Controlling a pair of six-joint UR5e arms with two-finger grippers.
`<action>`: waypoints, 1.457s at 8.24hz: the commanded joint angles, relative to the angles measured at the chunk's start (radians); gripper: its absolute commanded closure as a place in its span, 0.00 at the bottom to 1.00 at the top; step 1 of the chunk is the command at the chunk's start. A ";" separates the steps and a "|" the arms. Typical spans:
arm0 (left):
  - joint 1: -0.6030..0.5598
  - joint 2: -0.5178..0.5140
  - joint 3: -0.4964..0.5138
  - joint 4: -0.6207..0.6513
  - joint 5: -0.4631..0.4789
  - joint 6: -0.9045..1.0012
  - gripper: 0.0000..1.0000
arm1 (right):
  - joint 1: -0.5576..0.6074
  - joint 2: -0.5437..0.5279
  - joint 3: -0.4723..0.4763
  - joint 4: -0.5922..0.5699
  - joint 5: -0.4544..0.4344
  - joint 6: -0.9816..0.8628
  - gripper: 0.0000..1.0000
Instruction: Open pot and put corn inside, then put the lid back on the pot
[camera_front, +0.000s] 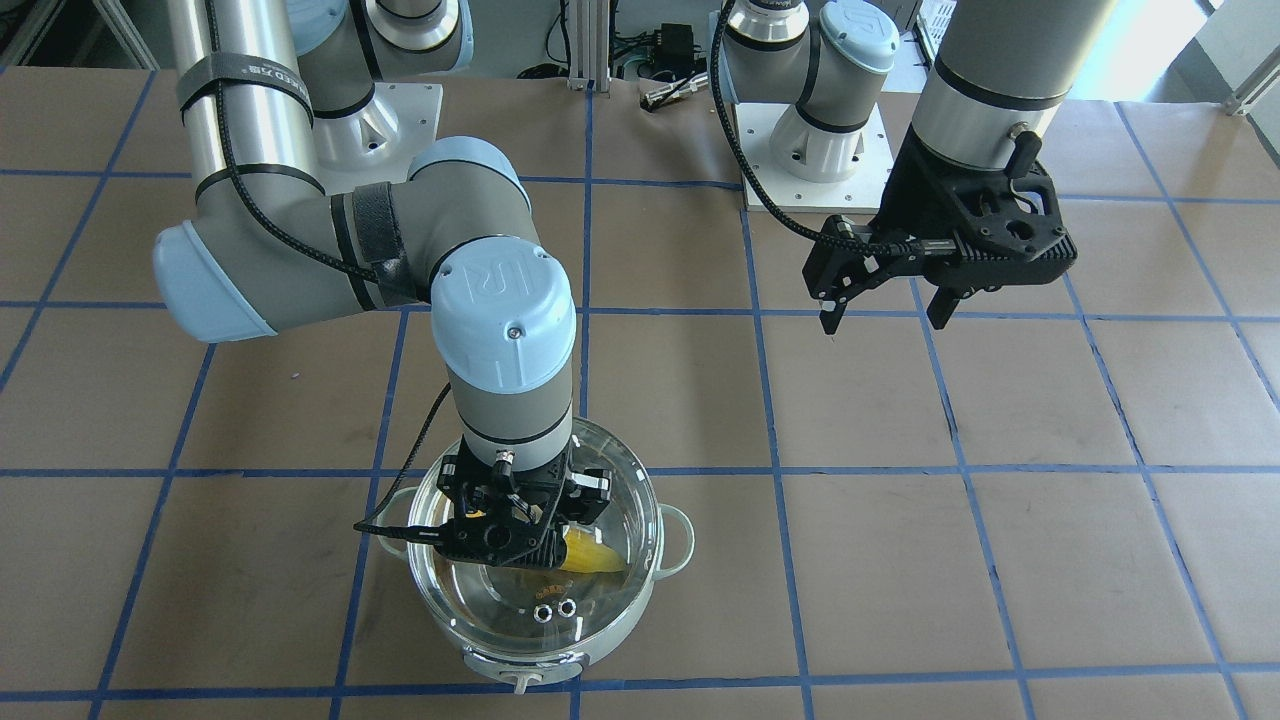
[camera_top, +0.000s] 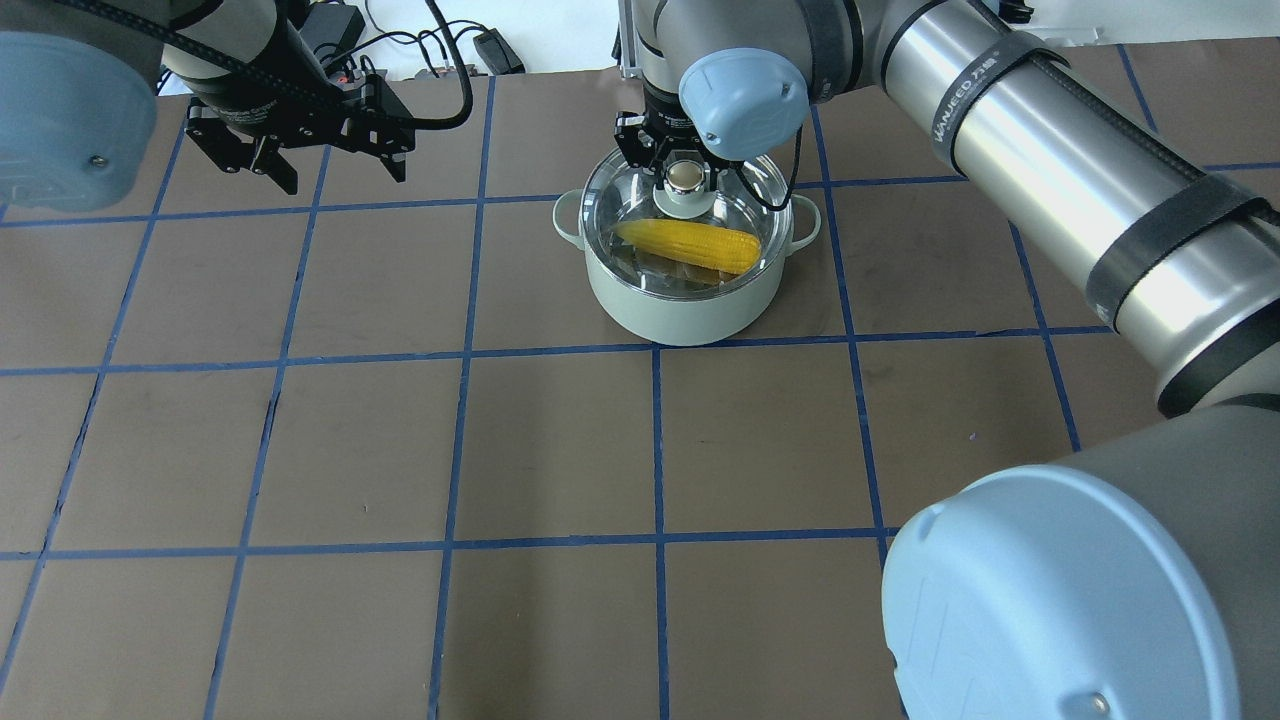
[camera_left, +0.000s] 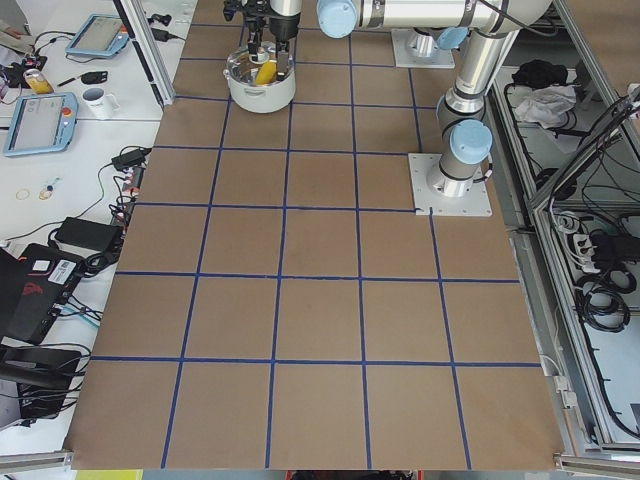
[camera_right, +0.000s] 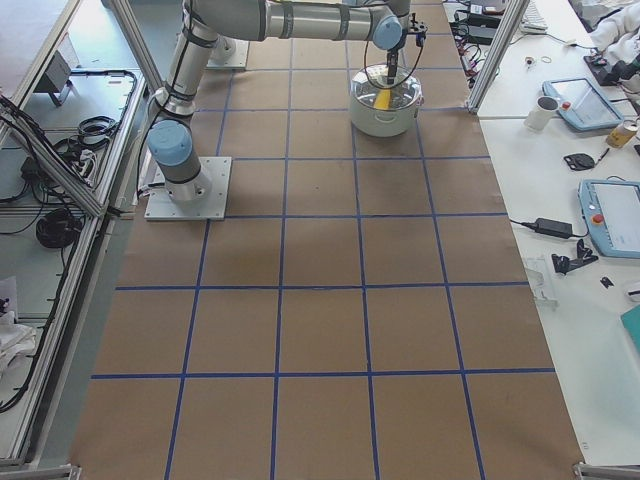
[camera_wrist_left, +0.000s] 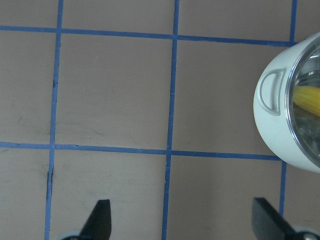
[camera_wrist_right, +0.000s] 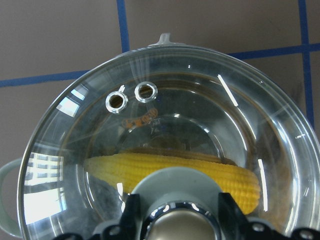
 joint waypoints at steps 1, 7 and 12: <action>0.000 -0.004 0.001 0.000 0.000 0.011 0.00 | -0.005 -0.017 -0.001 0.001 0.001 -0.009 0.00; 0.002 -0.002 0.001 0.002 0.000 -0.004 0.00 | -0.101 -0.469 0.327 0.083 0.014 -0.090 0.00; 0.002 -0.005 -0.001 0.000 -0.002 0.005 0.00 | -0.204 -0.588 0.376 0.248 0.038 -0.224 0.00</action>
